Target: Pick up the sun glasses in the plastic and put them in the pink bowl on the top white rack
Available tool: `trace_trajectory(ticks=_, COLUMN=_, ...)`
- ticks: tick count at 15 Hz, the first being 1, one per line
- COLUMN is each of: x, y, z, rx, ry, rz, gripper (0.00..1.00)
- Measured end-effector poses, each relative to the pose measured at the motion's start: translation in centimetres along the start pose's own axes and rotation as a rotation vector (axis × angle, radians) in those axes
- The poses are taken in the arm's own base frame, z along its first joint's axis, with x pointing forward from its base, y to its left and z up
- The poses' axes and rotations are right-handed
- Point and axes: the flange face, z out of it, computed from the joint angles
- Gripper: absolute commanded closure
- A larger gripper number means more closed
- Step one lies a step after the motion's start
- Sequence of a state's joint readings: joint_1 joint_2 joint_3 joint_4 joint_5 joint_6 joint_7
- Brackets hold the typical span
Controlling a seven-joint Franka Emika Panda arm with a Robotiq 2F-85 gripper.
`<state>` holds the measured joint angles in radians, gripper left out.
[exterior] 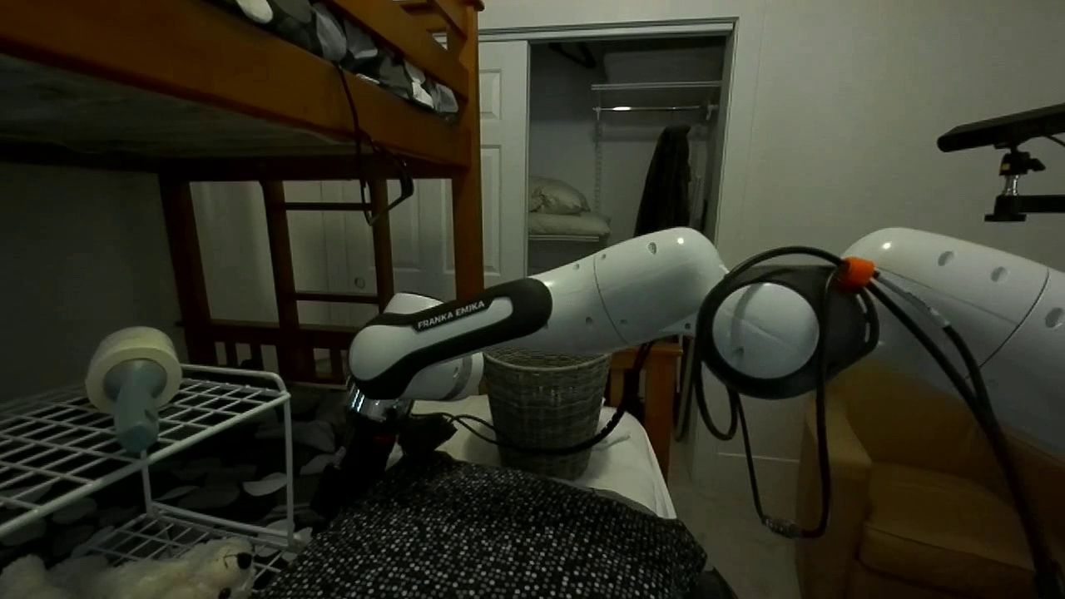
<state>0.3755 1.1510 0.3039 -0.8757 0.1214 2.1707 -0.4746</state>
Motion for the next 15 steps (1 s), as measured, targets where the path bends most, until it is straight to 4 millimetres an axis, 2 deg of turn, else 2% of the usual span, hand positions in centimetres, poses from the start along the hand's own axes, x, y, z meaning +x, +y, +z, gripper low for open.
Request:
trace_trajectory(ticks=5, x=-1.0, y=1.0, z=2.1, rx=0.037, ry=-0.105, rz=0.004, gripper=0.69)
trace_trajectory(ticks=9, x=-0.3, y=1.2, z=1.0, rx=0.027, ry=-0.090, rz=-0.004, gripper=0.99)
trace_trajectory(ticks=13, x=1.2, y=0.9, z=-2.1, rx=0.005, ry=-0.047, rz=-0.018, gripper=1.00)
trace_trajectory(ticks=15, x=2.0, y=0.8, z=-4.8, rx=-0.011, ry=-0.028, rz=-0.028, gripper=1.00)
